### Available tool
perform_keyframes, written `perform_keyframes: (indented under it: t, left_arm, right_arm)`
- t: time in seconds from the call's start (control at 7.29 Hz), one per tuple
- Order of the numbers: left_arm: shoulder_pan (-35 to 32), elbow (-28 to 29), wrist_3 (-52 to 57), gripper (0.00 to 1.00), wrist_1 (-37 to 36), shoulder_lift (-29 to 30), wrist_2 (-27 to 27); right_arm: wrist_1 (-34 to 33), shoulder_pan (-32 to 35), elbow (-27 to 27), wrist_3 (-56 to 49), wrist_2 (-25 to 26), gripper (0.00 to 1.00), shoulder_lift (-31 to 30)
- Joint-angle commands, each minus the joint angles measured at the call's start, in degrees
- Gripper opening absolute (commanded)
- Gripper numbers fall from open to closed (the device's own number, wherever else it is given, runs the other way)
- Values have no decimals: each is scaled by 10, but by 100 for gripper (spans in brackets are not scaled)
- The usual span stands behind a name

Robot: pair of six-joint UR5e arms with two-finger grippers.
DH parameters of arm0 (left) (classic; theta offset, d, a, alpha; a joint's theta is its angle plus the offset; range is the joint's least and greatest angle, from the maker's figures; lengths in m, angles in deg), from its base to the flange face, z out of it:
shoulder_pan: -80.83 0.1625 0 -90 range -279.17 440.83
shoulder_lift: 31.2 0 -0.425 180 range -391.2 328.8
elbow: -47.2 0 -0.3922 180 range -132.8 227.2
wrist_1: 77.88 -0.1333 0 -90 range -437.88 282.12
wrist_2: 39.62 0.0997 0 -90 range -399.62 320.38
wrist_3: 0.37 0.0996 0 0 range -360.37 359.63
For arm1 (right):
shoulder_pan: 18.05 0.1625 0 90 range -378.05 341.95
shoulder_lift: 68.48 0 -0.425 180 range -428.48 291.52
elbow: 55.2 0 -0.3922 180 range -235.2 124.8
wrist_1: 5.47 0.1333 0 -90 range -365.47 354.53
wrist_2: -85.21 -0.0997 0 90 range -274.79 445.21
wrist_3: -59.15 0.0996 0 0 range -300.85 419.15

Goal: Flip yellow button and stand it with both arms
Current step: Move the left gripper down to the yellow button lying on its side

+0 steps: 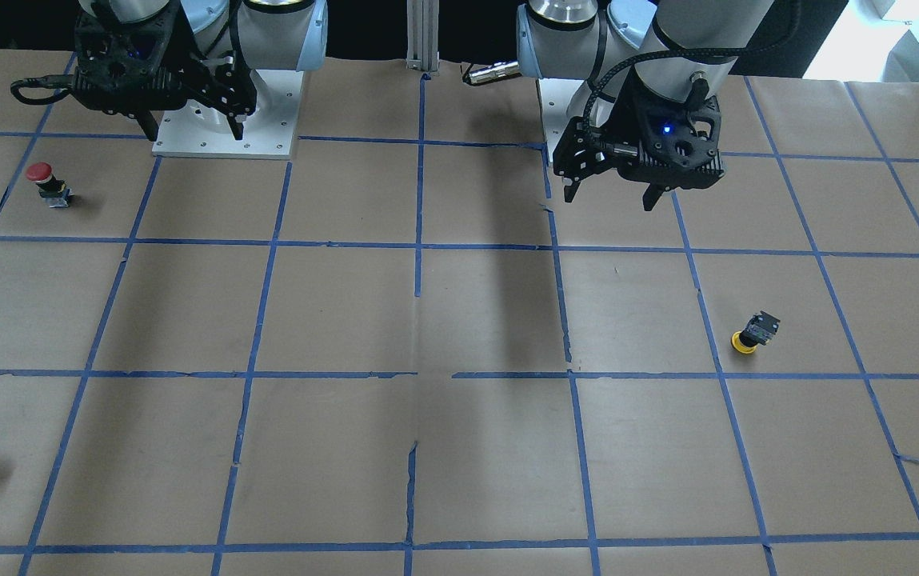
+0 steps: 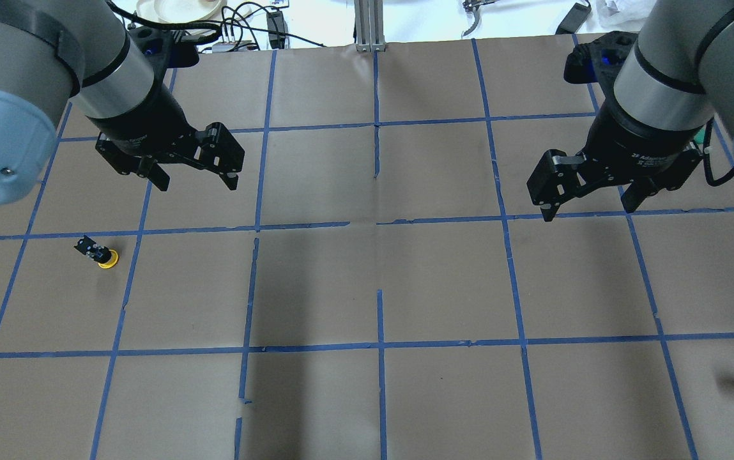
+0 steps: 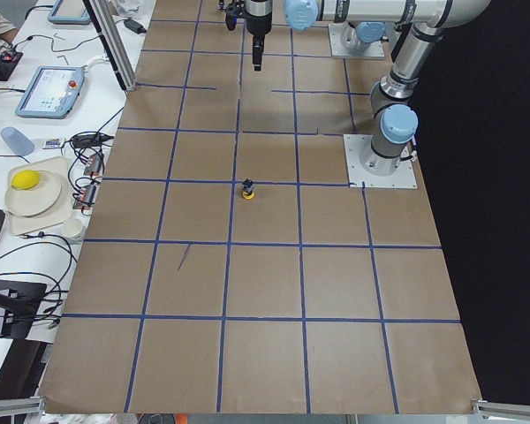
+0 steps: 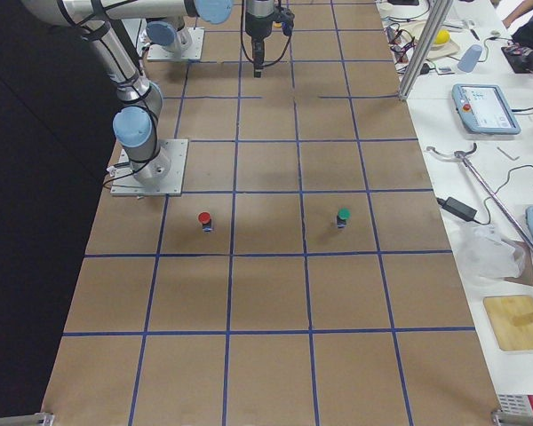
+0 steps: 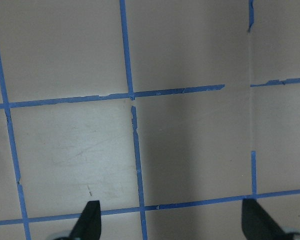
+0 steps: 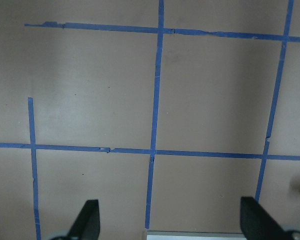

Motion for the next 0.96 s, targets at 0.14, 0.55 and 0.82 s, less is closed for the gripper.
perform_keyframes:
  t: [0.14,0.55,0.82]
  left_arm:
    - [7,-18,2,100,-1,-9,3]
    - [115,-46,52,100,-1,-7,75]
    - [211,-86,118,100,-25,11,82]
  right_arm:
    - [1,-9,1,-3,-4,100,-1]
    - [2,-8,0,-3,-3,100,-2]
    - [-2,-9,0,-2,-3,100,-2]
